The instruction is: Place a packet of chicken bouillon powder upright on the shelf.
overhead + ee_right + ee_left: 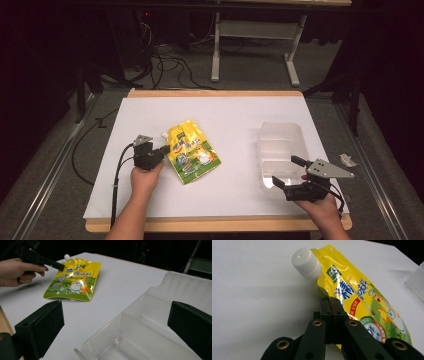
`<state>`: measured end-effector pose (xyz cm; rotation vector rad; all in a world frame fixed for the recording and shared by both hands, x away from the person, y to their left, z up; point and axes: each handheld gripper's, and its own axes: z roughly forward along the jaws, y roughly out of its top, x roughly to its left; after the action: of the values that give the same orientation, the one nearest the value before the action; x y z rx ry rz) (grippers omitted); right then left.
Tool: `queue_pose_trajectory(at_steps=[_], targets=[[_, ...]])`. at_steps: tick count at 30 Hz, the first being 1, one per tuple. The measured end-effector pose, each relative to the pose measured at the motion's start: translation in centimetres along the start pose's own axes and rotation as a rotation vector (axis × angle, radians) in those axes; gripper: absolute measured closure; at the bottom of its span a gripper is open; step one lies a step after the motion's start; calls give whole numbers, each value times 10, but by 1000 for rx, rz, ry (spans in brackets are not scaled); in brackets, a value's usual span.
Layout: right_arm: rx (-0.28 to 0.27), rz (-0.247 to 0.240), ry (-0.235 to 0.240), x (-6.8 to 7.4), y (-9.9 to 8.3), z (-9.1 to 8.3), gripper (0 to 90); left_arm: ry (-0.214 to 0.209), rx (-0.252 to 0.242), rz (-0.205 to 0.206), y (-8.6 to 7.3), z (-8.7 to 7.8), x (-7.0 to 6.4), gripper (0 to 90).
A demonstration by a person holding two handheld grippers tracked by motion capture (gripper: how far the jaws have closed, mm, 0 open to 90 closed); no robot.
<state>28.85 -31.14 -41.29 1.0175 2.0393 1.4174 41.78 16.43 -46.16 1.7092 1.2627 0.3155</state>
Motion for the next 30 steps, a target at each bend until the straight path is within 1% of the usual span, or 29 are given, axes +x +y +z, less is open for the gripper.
queue_pose_trajectory(at_steps=[1,2,3,5,6,7,8,13,14,15,16,18,19,20,21,22,23,24,25,26,30], targets=[[-1,-2,0,0,0,0,7,6,-7,6,1,-2,-3,900],[-1,-2,0,0,0,0,7,6,-7,6,1,-2,-3,900],[0,-3,0,0,0,0,7,18,-34,17,1,-5,-8,900],[-2,-1,2,0,0,0,7,23,-44,24,1,-7,-11,900],[-2,-1,2,0,0,0,7,32,-51,31,1,-8,-14,900],[-2,-2,2,0,0,0,6,36,-62,39,1,-10,-16,900],[-2,-2,0,1,0,-1,7,47,-85,50,1,-13,-21,900],[-5,-4,-1,1,0,-1,7,78,-126,94,0,-21,-35,900],[-7,-4,-1,1,0,-1,7,78,-126,94,0,-21,-35,900],[-7,-4,-1,1,0,-1,7,81,-136,103,-1,-22,-37,900],[-8,-4,3,1,0,-1,7,88,-155,121,-1,-26,-43,900],[-10,-5,3,2,1,-2,7,92,-181,145,-1,-29,-48,900],[-10,-5,3,2,1,-2,7,92,-181,145,-1,-29,-48,900],[-10,-4,3,2,1,-2,7,94,-187,152,-2,-31,-50,900],[-10,-1,0,2,1,-2,7,90,-192,160,-3,-35,-56,900],[-9,2,0,2,0,-3,7,90,-192,160,-3,-35,-56,900],[-9,2,0,2,0,-3,7,92,-197,169,-4,-37,-58,900],[-13,-9,1,2,1,-3,7,95,-205,186,-6,-41,-64,900],[-13,-7,-1,2,1,-3,7,94,-211,193,-7,-43,-66,900],[-15,-7,1,2,1,-3,7,94,-211,193,-7,-43,-66,900],[-15,-10,-2,3,1,-4,8,95,-241,238,-9,-50,-79,900]])
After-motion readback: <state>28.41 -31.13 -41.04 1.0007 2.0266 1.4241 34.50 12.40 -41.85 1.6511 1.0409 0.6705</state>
